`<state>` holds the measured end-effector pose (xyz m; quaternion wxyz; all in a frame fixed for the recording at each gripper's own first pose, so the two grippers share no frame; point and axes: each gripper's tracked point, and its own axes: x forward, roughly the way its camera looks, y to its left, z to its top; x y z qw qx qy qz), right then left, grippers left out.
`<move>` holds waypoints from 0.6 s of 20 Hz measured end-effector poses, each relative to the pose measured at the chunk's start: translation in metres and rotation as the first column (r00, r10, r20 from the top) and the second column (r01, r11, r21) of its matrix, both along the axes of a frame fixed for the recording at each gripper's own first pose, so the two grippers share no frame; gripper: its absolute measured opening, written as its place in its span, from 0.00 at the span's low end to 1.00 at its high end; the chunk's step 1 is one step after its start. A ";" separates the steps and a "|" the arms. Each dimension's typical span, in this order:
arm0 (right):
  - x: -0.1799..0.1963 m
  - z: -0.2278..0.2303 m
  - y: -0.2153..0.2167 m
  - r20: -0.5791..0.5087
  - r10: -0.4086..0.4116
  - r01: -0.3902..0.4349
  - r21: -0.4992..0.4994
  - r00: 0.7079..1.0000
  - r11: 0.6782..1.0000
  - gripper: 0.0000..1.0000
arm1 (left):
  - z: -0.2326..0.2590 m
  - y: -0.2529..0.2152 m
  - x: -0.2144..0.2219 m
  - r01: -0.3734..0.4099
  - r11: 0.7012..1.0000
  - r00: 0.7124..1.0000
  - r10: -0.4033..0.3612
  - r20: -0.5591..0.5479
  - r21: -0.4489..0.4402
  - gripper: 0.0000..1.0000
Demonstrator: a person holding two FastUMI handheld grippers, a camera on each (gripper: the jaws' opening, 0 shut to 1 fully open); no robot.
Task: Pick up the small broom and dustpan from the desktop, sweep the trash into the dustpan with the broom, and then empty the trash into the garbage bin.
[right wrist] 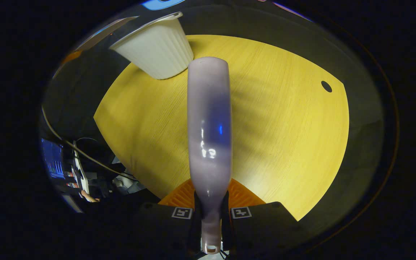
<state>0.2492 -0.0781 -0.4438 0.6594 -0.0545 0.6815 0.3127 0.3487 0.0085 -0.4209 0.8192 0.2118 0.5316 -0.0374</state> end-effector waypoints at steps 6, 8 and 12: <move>-0.049 0.000 0.022 -0.082 -0.068 0.074 0.074 0.994 0.995 0.25 | -0.034 -0.040 -0.015 0.185 0.897 0.978 -0.127 -0.169 0.401 0.29; -0.043 -0.005 0.019 -0.062 -0.078 0.082 0.060 0.995 0.995 0.25 | -0.056 -0.061 -0.021 0.273 0.806 0.958 -0.181 -0.220 0.525 0.29; -0.037 -0.005 0.025 -0.067 -0.121 0.127 0.092 0.990 0.988 0.25 | -0.106 -0.100 -0.053 0.379 0.728 0.922 -0.244 -0.300 0.571 0.28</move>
